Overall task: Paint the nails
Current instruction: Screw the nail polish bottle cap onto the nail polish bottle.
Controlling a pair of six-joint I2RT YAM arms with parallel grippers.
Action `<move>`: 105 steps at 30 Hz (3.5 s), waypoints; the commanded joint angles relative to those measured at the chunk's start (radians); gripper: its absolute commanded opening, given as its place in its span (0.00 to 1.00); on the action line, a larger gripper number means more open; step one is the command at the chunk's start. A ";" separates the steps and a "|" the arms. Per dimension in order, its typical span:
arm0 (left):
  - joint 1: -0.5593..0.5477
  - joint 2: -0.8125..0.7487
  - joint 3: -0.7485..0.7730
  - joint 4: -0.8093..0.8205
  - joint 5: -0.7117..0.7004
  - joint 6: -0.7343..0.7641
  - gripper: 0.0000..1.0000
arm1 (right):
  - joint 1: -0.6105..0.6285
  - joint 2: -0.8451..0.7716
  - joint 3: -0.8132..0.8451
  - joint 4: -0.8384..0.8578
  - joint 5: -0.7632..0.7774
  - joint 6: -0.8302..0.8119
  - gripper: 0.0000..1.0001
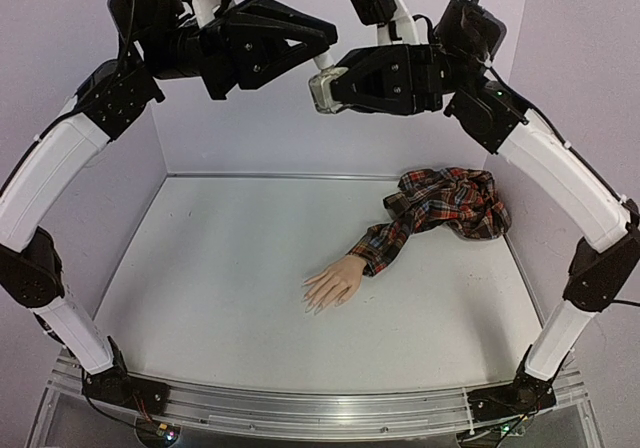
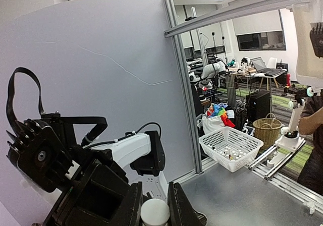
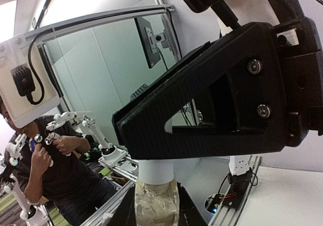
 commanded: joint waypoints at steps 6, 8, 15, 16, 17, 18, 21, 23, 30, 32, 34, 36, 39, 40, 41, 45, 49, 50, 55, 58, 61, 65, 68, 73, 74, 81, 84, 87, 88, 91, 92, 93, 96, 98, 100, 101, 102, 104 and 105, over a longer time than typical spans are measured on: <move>-0.051 0.185 0.003 -0.339 0.125 -0.037 0.00 | -0.015 -0.030 0.013 0.281 0.155 0.078 0.00; -0.050 0.192 0.009 -0.344 0.106 -0.050 0.03 | -0.015 -0.062 -0.047 0.272 0.169 0.041 0.00; -0.037 0.149 -0.054 -0.260 0.030 -0.116 0.10 | -0.021 -0.156 -0.174 0.136 0.234 -0.130 0.00; -0.035 0.148 -0.059 -0.248 0.026 -0.130 0.07 | -0.021 -0.164 -0.177 0.107 0.244 -0.156 0.00; -0.033 0.149 -0.058 -0.243 0.013 -0.135 0.03 | -0.021 -0.172 -0.180 0.074 0.258 -0.185 0.00; -0.033 0.153 -0.057 -0.243 0.010 -0.139 0.01 | -0.022 -0.178 -0.179 0.039 0.277 -0.212 0.00; -0.037 0.154 -0.077 -0.229 0.020 -0.147 0.00 | -0.027 -0.204 -0.191 -0.030 0.341 -0.281 0.00; -0.041 0.142 -0.116 -0.189 0.016 -0.157 0.00 | -0.030 -0.210 -0.188 -0.028 0.379 -0.283 0.00; -0.041 0.133 -0.116 -0.196 -0.024 -0.163 0.08 | -0.030 -0.221 -0.192 -0.027 0.419 -0.290 0.00; -0.040 0.118 -0.118 -0.202 -0.056 -0.154 0.27 | -0.030 -0.229 -0.210 -0.025 0.417 -0.291 0.00; -0.031 0.093 -0.138 -0.176 -0.082 -0.157 0.44 | -0.031 -0.244 -0.241 -0.024 0.422 -0.298 0.00; -0.022 0.062 -0.165 -0.146 -0.100 -0.164 0.55 | -0.031 -0.258 -0.267 -0.026 0.430 -0.307 0.00; -0.010 0.018 -0.190 -0.114 -0.129 -0.168 0.69 | -0.030 -0.273 -0.302 -0.028 0.440 -0.313 0.00; -0.009 0.008 -0.192 -0.112 -0.138 -0.165 0.76 | -0.030 -0.278 -0.321 -0.029 0.448 -0.318 0.00; -0.008 -0.007 -0.199 -0.111 -0.162 -0.161 0.80 | -0.030 -0.289 -0.339 -0.032 0.459 -0.325 0.00; -0.005 -0.075 -0.265 -0.077 -0.297 -0.167 0.99 | -0.031 -0.349 -0.424 -0.080 0.559 -0.394 0.00; 0.003 -0.137 -0.339 -0.051 -0.552 -0.212 1.00 | -0.031 -0.410 -0.489 -0.159 0.689 -0.478 0.00; 0.010 -0.158 -0.373 -0.030 -0.617 -0.239 1.00 | -0.030 -0.425 -0.501 -0.182 0.720 -0.502 0.00; 0.057 -0.305 -0.561 0.100 -0.781 -0.377 1.00 | -0.027 -0.473 -0.549 -0.285 0.864 -0.614 0.00; 0.065 -0.340 -0.583 0.101 -0.828 -0.449 0.96 | 0.007 -0.479 -0.552 -0.397 1.030 -0.738 0.00; 0.066 -0.320 -0.517 0.011 -0.869 -0.535 0.90 | 0.057 -0.460 -0.541 -0.479 1.235 -0.830 0.00; 0.066 -0.238 -0.334 -0.192 -0.870 -0.601 0.84 | 0.106 -0.410 -0.502 -0.543 1.447 -0.937 0.00; 0.067 -0.150 -0.168 -0.383 -0.858 -0.613 0.82 | 0.131 -0.364 -0.474 -0.579 1.550 -0.980 0.00; 0.066 -0.010 -0.007 -0.623 -0.820 -0.608 0.78 | 0.157 -0.315 -0.464 -0.593 1.608 -1.025 0.00; 0.066 -0.002 -0.005 -0.635 -0.813 -0.605 0.77 | 0.158 -0.312 -0.465 -0.592 1.609 -1.024 0.00; 0.075 -0.044 -0.129 -0.521 -0.795 -0.608 0.66 | 0.159 -0.349 -0.524 -0.538 1.589 -1.020 0.00; 0.077 -0.046 -0.153 -0.487 -0.759 -0.611 0.61 | 0.160 -0.363 -0.534 -0.528 1.575 -1.029 0.00; 0.079 -0.008 -0.123 -0.501 -0.685 -0.607 0.60 | 0.160 -0.356 -0.520 -0.535 1.560 -1.040 0.00; 0.079 0.007 -0.112 -0.501 -0.653 -0.607 0.61 | 0.160 -0.352 -0.516 -0.537 1.555 -1.043 0.00; 0.079 0.035 -0.092 -0.513 -0.597 -0.609 0.66 | 0.159 -0.345 -0.506 -0.545 1.556 -1.048 0.00; 0.079 0.039 -0.090 -0.519 -0.591 -0.609 0.68 | 0.160 -0.343 -0.505 -0.548 1.554 -1.050 0.00; 0.079 0.041 -0.093 -0.519 -0.588 -0.610 0.67 | 0.160 -0.342 -0.505 -0.549 1.553 -1.050 0.00; 0.078 0.055 -0.086 -0.542 -0.577 -0.609 0.60 | 0.160 -0.343 -0.502 -0.550 1.553 -1.051 0.00; 0.079 0.071 -0.067 -0.563 -0.570 -0.601 0.53 | 0.160 -0.344 -0.501 -0.553 1.540 -1.054 0.00; 0.079 0.080 -0.049 -0.586 -0.575 -0.594 0.48 | 0.160 -0.342 -0.500 -0.557 1.534 -1.057 0.00; 0.079 0.083 -0.042 -0.594 -0.581 -0.590 0.46 | 0.159 -0.341 -0.497 -0.562 1.534 -1.059 0.00; 0.079 0.085 -0.037 -0.599 -0.584 -0.588 0.45 | 0.160 -0.339 -0.496 -0.564 1.535 -1.061 0.00; 0.079 0.086 -0.033 -0.607 -0.588 -0.588 0.44 | 0.160 -0.334 -0.490 -0.570 1.537 -1.062 0.00; 0.079 0.085 -0.034 -0.608 -0.589 -0.589 0.43 | 0.160 -0.332 -0.486 -0.574 1.535 -1.062 0.00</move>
